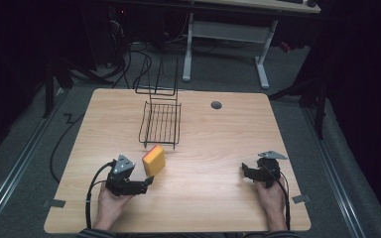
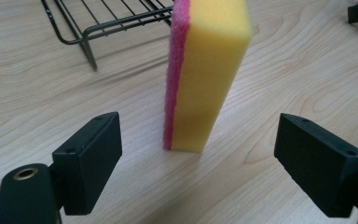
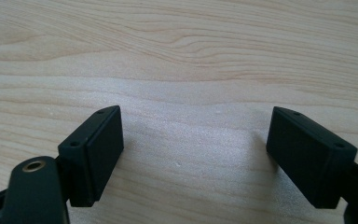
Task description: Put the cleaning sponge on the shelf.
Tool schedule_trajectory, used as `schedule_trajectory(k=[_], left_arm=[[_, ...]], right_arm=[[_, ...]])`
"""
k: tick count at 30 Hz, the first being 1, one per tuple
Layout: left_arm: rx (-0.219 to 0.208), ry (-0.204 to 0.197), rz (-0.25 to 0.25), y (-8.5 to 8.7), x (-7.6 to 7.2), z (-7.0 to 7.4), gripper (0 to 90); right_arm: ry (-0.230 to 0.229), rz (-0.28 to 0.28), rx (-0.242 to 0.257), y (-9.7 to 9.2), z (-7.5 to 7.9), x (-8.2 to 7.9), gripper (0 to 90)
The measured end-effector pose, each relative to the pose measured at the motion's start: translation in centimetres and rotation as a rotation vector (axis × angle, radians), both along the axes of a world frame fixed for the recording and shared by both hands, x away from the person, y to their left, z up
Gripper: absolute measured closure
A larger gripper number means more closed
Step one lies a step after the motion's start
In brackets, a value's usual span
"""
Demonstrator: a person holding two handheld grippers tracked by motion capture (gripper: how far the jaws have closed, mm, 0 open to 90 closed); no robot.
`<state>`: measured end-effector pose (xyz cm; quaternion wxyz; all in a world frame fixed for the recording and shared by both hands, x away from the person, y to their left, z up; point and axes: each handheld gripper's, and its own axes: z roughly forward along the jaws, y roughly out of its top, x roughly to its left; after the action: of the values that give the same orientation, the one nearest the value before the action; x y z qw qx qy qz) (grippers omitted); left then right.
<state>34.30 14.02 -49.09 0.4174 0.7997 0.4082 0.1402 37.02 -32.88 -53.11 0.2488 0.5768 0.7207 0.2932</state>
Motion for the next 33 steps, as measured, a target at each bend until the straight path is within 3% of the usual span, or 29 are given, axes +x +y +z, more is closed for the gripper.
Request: schedule_trajectory(k=[6, 13, 17, 30, 33], left_arm=[[0.01, -0.008, 0.005, -1.1, 0.7, -0.2, 17.4], [-0.019, -0.004, 0.036, -1.5, 1.7, -0.7, 22.0], [-0.026, 0.003, 0.027, -2.1, 2.1, -1.0, 25.2], [0.028, -0.008, 0.055, -3.2, 2.7, -1.7, 34.5], [0.02, -0.015, 0.068, -3.2, 2.8, -1.8, 40.3]], right_arm=[[0.0, 0.0, 0.0, 0.0, 0.0, 0.0, 18.8], [0.0, 0.0, 0.0, 0.0, 0.0, 0.0, 18.8], [0.0, 0.0, 0.0, 0.0, 0.0, 0.0, 18.8], [0.0, 0.0, 0.001, 0.0, 0.0, 0.0, 18.8], [0.0, 0.0, 0.0, 0.0, 0.0, 0.0, 18.8]])
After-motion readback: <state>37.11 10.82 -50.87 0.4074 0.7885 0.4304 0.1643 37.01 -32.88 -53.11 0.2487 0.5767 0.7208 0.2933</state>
